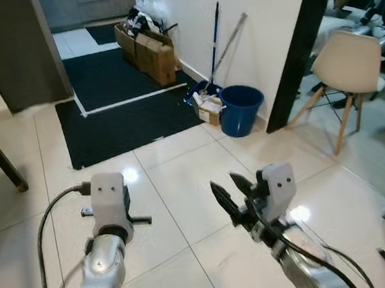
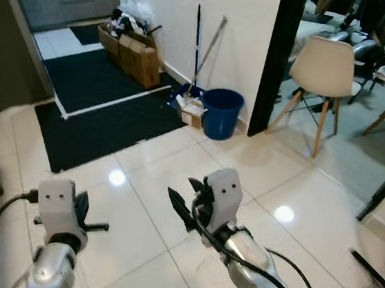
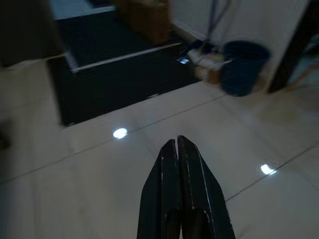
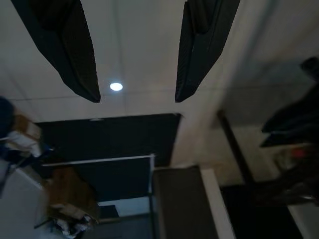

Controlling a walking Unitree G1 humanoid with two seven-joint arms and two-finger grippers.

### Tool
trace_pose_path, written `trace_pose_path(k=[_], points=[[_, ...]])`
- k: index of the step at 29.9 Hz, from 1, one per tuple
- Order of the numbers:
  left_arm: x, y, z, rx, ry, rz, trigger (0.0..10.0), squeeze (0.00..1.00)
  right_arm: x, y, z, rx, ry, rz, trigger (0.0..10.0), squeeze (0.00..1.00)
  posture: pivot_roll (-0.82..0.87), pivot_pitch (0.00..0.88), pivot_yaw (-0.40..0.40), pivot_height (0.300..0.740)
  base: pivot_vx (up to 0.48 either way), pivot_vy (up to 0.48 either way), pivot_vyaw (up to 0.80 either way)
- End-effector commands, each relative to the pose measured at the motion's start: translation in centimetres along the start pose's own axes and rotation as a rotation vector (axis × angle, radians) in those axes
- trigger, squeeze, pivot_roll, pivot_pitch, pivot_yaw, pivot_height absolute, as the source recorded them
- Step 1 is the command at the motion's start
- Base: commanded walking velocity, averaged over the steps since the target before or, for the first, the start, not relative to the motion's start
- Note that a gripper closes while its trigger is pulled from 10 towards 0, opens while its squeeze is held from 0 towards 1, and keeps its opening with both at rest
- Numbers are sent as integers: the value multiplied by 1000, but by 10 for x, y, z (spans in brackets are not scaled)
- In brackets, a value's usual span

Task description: Setting the table

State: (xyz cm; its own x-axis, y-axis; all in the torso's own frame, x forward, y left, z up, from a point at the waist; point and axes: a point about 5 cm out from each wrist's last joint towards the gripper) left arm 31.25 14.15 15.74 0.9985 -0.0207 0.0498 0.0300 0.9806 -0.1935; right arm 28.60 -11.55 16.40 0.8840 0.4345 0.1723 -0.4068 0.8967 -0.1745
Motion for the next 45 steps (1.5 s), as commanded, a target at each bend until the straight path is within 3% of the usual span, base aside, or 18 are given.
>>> trace_pose_path(k=[1, 45], points=[[-2, 8, -5, 13, 8, 32, 10000, 0, 0, 6, -4, 28, 14, 25, 10000, 0, 23, 83, 25, 740, 480, 0, 0], [-3, 5, -7, 6, 5, 24, 10000, 0, -2, 10, -6, 33, 28, 42, 10000, 0, 22, 91, 23, 740, 480, 0, 0]])
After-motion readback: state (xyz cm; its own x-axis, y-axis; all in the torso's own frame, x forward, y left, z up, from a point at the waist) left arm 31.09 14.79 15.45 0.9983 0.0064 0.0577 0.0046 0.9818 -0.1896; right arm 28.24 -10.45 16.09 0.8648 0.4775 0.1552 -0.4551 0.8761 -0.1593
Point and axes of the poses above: a point about 5 cm out from each wrist's last joint towards the gripper, its own x axis pointing out of the wrist towards the gripper, its own z axis along the axis of the wrist's last joint, y = z × x, and after that the axes turned 14 degrees about -x, right-handed
